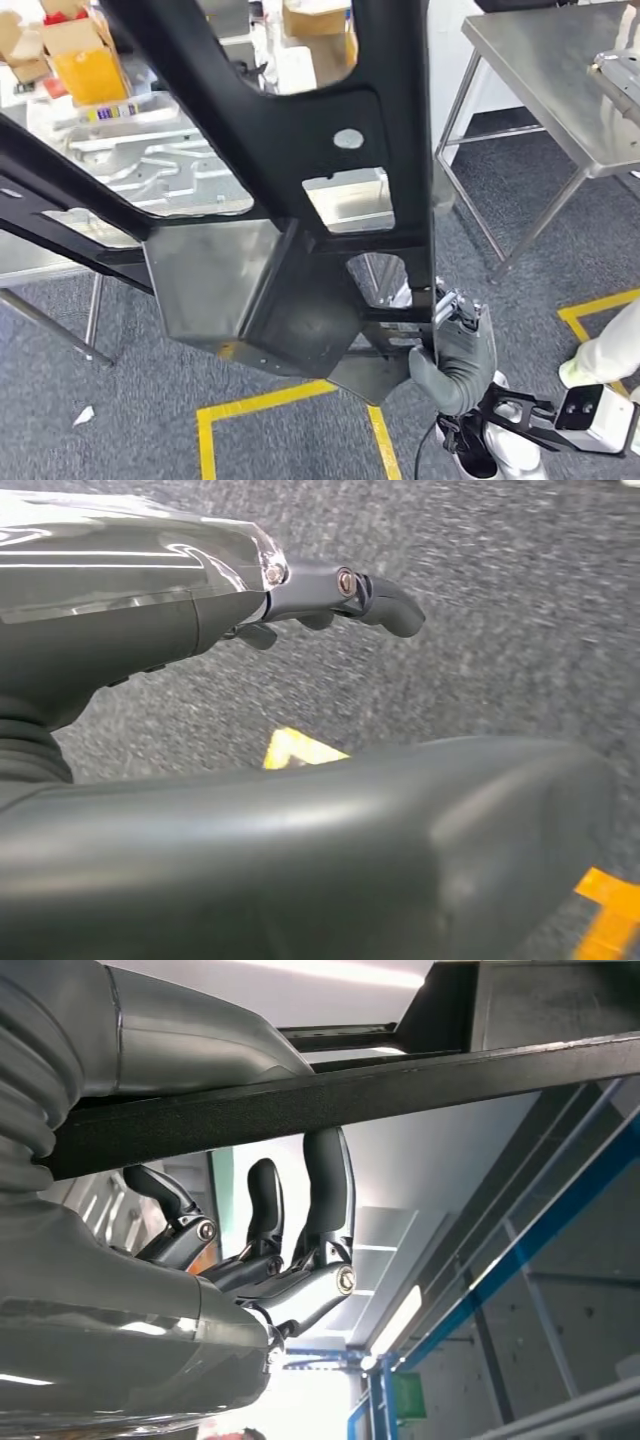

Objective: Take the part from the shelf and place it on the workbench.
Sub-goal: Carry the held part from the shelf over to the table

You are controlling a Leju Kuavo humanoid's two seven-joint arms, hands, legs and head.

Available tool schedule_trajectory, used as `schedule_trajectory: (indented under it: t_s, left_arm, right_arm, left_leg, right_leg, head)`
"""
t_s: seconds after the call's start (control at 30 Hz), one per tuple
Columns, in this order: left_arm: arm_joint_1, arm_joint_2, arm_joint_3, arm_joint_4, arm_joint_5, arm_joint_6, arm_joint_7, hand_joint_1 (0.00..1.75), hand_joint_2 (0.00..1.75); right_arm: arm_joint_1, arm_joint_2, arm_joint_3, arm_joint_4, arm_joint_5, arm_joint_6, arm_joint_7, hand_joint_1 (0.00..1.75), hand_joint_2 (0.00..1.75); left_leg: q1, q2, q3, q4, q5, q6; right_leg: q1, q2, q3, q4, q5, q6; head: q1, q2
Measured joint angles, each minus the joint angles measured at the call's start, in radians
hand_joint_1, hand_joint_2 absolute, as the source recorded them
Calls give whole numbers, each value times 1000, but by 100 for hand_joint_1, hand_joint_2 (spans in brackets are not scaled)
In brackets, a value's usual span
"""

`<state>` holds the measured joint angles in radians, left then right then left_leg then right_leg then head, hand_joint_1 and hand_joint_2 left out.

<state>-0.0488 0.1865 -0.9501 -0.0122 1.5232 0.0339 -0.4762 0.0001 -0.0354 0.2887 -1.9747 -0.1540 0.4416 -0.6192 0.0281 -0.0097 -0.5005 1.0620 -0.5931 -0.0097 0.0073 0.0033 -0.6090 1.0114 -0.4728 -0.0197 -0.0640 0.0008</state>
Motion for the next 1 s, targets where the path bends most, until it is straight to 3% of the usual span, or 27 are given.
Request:
schedule_trajectory:
  t_s: [0.1, 0.13, 0.17, 0.2, 0.27, 0.33, 0.47, 0.53, 0.6, 0.63, 0.67, 0.7, 0.73, 0.77, 0.83, 0.93, 1.0]
  left_arm:
    - [0, 1, -1, 0, 0, 0, 0, 0, 0]
    - [2, 2, -1, 0, 0, 0, 0, 0, 0]
    - [3, 2, -1, 0, 0, 0, 0, 0, 0]
    - [4, 2, -1, 0, 0, 1, 0, 0, 0]
    - [5, 3, -1, 0, 0, 1, 0, 0, 0]
    - [6, 3, -1, 0, 0, 1, 1, 0, 0]
    - [10, 4, -1, 0, 0, 6, 2, 0, 0]
    - [8, 4, 0, 0, 0, 7, 2, 0, 0]
    - [6, 4, 0, 0, 0, 8, 2, 0, 0]
    - [6, 3, 0, 0, 0, 8, 2, 0, 0]
    - [7, 3, 0, 0, 0, 9, 2, 0, 0]
    - [7, 3, 0, 0, 0, 10, 2, 0, 0]
    - [7, 3, -1, 0, 0, 10, 2, 0, 0]
    - [7, 3, -1, 0, 0, 10, 2, 0, 0]
    - [6, 2, -1, 0, 0, 10, 2, 0, 0]
    - [4, 0, -1, 0, 0, 10, 1, 0, 0]
    - [3, 0, -1, 0, 0, 10, -2, 0, 0]
  right_arm:
    - [0, 2, -1, 0, 0, 0, 0, 175, 175]
    - [1, 3, -1, 0, 0, 0, 0, 175, 175]
    - [2, 3, -1, 0, 0, 0, 0, 175, 175]
    - [2, 3, -1, 0, 0, 0, 0, 175, 175]
    - [2, 4, -1, 0, 0, 0, 0, 175, 175]
    - [3, 5, -2, 0, 1, 0, 0, 175, 175]
    - [4, 5, -2, -3, 4, -1, 0, 175, 175]
    - [2, 5, -2, -6, 4, -1, 0, 175, 175]
    - [2, 5, -1, -8, 5, -1, 0, 175, 175]
    - [3, 5, -1, -7, 5, -1, 0, 175, 175]
    - [4, 5, -1, -7, 5, -1, 0, 175, 175]
    - [5, 5, -1, -7, 5, -1, 0, 175, 175]
    - [5, 5, -1, -7, 6, -1, 0, 175, 175]
    - [5, 5, -2, -7, 8, -1, 0, 175, 175]
    - [5, 4, -2, -6, 17, -1, 0, 175, 175]
    - [6, 1, -3, -6, 38, -2, -1, 175, 175]
    - [4, -1, -4, -7, 47, -2, -4, 175, 175]
  left_leg:
    - [-1, 0, -113, 179, -66, -7]
    - [-1, 0, -149, 220, -80, -10]
    - [-1, 0, -169, 226, -76, -11]
    - [-1, 0, -171, 198, -49, -11]
    - [-1, 1, -147, 83, 49, -7]
    - [-5, 3, -131, 4, 103, 1]
    - [-6, 4, -117, -13, 103, 21]
    - [0, 3, -98, -21, 95, 29]
    - [1, 3, -83, -24, 83, 33]
    - [1, 3, -76, -24, 76, 33]
    - [0, 3, -66, -24, 67, 32]
    - [0, 2, -54, -25, 58, 31]
    - [0, 2, -40, -25, 48, 29]
    - [0, 1, -27, -27, 39, 26]
    - [1, -4, -10, -33, 25, 19]
    - [1, -9, 1, -41, 22, 2]
    - [-1, -7, -11, -7, 21, -4]
  right_leg:
    - [0, -1, 24, -6, -17, -10]
    - [1, 1, 32, -6, -25, -11]
    - [1, 2, 42, -6, -34, -10]
    - [1, 3, 56, -5, -43, -9]
    - [1, 3, 86, -5, -66, -3]
    - [2, 4, 100, -4, -83, 8]
    - [2, 4, 107, 10, -97, 30]
    - [-2, 2, 65, 94, -119, 42]
    - [-7, 1, -19, 227, -167, 53]
    - [-9, 1, -57, 273, -184, 56]
    - [-10, 1, -80, 289, -184, 57]
    - [-11, 1, -87, 272, -165, 58]
    - [-10, 1, -77, 218, -122, 55]
    - [-8, 1, -59, 148, -69, 50]
    - [0, 2, -34, 50, -7, 36]
    - [4, -1, -21, 21, -2, 16]
    - [0, -12, 1, 5, -5, 7]
  head:
    - [-1, 0]
    - [-1, 0]
    - [-1, 0]
    - [-1, 0]
    - [-1, 0]
    - [-1, 0]
    - [0, 0]
    - [1, 0]
    - [2, 0]
    - [2, 0]
    - [2, 0]
    - [2, 0]
    - [2, 0]
    - [2, 0]
    - [2, 0]
    - [2, 0]
    - [2, 0]
